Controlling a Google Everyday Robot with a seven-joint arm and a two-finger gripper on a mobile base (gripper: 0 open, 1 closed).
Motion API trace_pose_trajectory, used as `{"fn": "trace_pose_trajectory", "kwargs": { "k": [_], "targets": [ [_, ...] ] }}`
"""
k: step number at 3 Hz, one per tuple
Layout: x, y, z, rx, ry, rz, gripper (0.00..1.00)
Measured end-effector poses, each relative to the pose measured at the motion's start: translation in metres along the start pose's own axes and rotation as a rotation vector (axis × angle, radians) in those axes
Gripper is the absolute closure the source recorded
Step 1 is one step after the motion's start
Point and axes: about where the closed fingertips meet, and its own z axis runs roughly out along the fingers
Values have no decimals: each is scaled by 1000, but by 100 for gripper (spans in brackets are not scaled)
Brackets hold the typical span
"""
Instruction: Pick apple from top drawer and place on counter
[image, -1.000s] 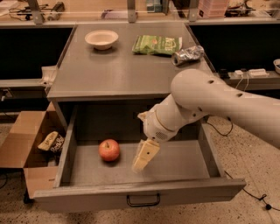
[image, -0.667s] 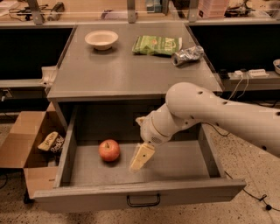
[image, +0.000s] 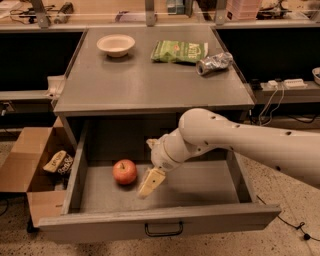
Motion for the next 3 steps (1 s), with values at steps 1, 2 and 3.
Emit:
{"fn": "trace_pose_trajectory", "kwargs": {
  "k": [1, 2, 3],
  "targets": [
    [-7, -2, 23, 3, -40, -3, 0],
    [-17, -1, 40, -7, -80, -13, 0],
    [-27, 0, 59, -24, -123, -21, 1]
  ]
}}
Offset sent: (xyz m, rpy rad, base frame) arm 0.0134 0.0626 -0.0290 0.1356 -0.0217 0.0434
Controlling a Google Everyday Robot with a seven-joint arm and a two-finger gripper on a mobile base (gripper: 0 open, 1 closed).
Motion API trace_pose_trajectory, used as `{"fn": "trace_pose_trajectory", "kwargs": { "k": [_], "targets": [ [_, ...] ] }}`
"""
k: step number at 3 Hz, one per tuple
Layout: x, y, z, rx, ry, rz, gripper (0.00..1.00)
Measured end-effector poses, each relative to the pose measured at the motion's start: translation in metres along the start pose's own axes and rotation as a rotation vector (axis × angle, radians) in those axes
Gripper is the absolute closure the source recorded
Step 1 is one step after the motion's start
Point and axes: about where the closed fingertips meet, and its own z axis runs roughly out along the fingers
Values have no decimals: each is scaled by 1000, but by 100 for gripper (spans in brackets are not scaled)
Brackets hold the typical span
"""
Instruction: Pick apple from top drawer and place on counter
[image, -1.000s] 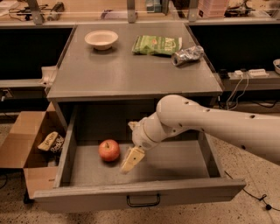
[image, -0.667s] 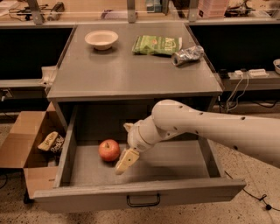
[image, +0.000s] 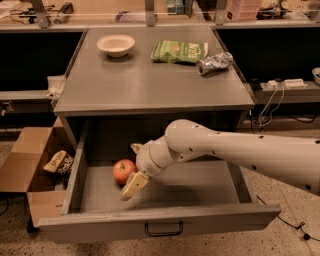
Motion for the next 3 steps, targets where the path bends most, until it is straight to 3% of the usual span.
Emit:
{"fn": "trace_pose_trajectory", "kwargs": {
  "k": [2, 3],
  "targets": [
    [-3, 0, 15, -6, -31, -5, 46],
    [-9, 3, 0, 3, -47, -5, 69]
  ]
}}
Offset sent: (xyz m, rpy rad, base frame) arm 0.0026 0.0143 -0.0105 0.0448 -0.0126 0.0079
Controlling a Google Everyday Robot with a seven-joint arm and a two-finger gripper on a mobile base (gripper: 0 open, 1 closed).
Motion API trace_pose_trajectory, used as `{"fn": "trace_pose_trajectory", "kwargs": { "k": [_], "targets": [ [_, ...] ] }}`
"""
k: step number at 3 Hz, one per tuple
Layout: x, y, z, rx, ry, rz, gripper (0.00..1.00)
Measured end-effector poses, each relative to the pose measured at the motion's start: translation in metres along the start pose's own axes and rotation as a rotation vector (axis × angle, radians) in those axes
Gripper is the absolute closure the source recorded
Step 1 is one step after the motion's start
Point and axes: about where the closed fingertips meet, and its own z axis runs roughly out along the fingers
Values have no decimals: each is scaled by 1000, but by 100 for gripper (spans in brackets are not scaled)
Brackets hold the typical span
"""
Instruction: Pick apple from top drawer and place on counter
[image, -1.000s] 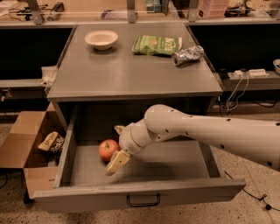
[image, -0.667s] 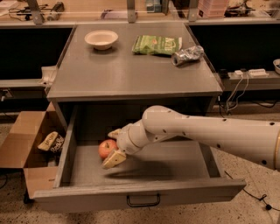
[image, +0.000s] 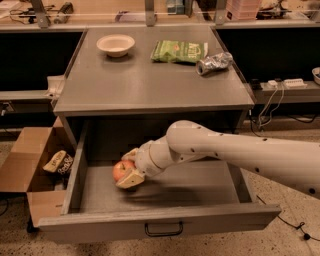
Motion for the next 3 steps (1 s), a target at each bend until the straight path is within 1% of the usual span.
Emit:
{"fn": "trace_pose_trajectory", "kwargs": {
  "k": [1, 2, 3],
  "targets": [
    [-25, 4, -45, 22, -34, -40, 93],
    [-34, -2, -112, 50, -46, -61, 100],
    [-14, -34, -167, 93, -28, -10, 100]
  ]
}}
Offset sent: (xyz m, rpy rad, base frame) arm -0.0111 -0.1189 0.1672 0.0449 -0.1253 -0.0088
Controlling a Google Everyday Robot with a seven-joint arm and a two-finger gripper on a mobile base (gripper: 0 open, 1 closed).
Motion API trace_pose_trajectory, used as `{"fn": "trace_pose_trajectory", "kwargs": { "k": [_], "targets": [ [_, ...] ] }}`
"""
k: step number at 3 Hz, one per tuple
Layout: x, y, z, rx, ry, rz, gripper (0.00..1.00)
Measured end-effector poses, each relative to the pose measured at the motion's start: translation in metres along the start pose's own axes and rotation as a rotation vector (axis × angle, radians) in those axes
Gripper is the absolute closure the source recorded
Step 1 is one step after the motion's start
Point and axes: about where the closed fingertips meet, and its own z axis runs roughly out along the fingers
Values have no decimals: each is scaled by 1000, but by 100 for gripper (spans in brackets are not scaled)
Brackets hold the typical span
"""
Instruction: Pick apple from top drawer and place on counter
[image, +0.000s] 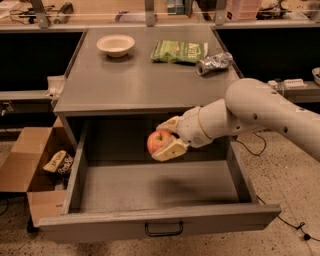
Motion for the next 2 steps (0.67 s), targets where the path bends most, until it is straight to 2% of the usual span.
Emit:
{"fn": "trace_pose_trajectory", "kwargs": {
  "k": [1, 2],
  "targets": [
    [0, 0, 0, 0, 0, 0, 100],
    [-19, -30, -19, 74, -22, 3, 100]
  ]
}}
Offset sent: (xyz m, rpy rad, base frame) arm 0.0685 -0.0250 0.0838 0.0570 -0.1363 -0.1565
